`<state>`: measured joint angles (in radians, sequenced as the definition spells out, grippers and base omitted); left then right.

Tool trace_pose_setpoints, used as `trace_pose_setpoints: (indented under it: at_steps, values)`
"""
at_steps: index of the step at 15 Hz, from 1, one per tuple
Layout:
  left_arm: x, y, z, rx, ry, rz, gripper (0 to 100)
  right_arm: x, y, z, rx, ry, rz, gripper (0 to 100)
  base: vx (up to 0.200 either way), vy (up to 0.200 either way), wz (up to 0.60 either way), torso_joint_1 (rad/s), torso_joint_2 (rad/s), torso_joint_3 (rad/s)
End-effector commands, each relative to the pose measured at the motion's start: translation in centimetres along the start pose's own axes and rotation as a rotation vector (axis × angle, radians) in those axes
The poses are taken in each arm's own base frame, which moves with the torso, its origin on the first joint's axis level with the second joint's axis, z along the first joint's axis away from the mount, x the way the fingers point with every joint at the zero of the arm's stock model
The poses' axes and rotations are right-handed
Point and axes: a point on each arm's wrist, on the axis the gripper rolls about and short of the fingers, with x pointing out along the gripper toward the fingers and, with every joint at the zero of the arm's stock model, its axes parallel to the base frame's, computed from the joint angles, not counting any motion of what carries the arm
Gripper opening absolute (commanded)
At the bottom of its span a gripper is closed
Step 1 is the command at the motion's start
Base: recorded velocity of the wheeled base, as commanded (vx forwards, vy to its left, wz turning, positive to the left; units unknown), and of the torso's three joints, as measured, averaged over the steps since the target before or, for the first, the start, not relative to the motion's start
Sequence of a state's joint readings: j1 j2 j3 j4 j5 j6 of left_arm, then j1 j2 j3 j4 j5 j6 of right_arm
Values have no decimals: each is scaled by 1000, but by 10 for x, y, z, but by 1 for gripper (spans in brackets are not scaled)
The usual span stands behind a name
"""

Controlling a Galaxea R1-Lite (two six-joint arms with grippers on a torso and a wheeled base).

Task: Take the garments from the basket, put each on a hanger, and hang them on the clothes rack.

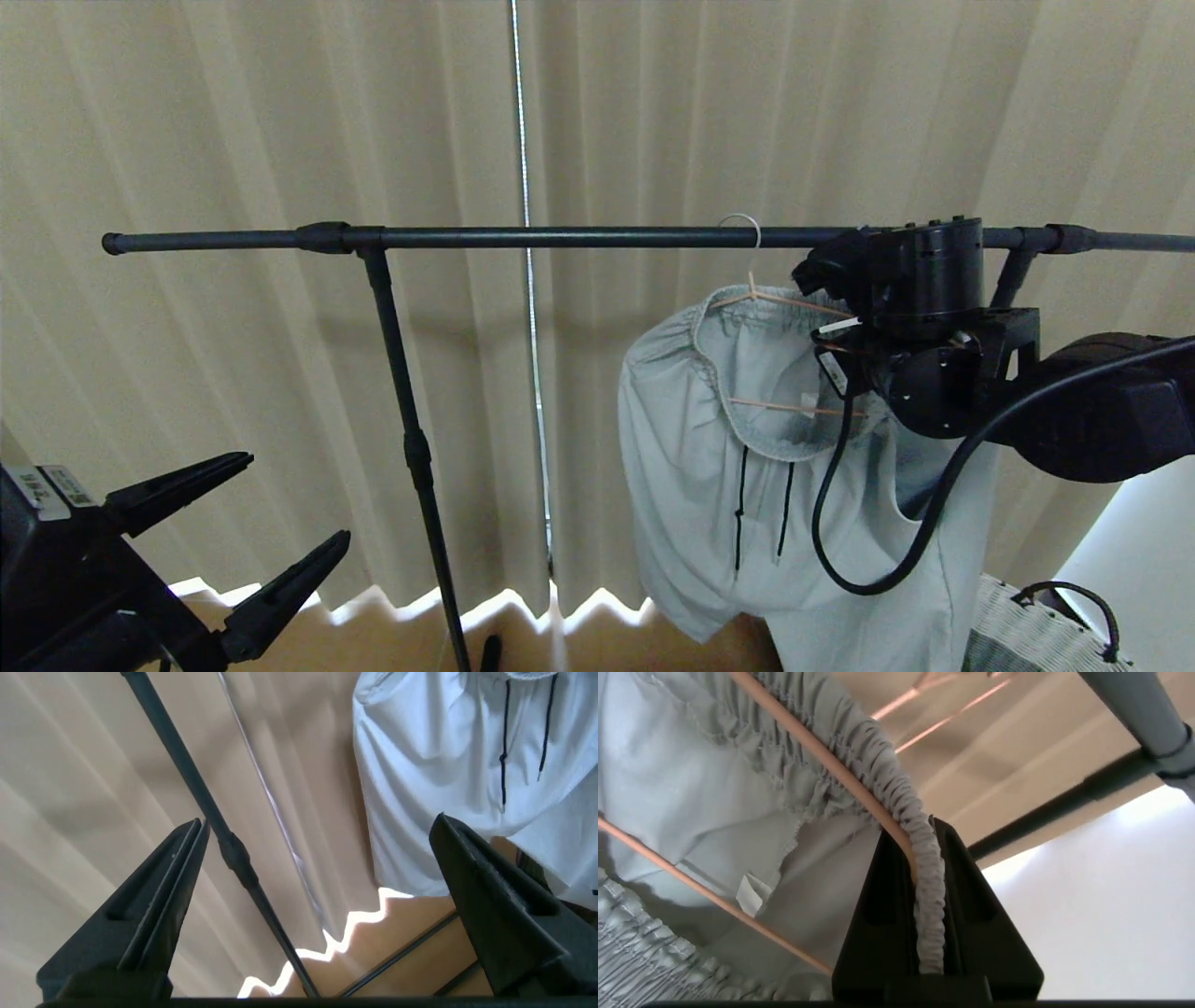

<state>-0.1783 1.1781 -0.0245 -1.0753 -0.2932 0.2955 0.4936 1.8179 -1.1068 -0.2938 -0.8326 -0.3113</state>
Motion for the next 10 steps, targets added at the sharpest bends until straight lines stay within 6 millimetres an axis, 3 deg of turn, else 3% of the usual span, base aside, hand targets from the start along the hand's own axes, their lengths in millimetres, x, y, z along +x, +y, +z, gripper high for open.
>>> trace_pose_setpoints:
  at_steps: [1,5,9,10]
  values:
    - [0,0,0,1,0,1,100,0,10,2,-10,-7,17,0,0,0,0,0,0,0]
    - [-1,-1,-1,0,2,-2,100,-2,24,8,-21,-24,44,0,0,0,0,0,0,0]
    - [-1,-1,-1,0,2,-2,100,-5,23,7,-18,-27,46,0,0,0,0,0,0,0]
    - [-1,-1,-1,0,1,-1,100,-5,23,7,-14,-28,47,100,0,0,0,0,0,0]
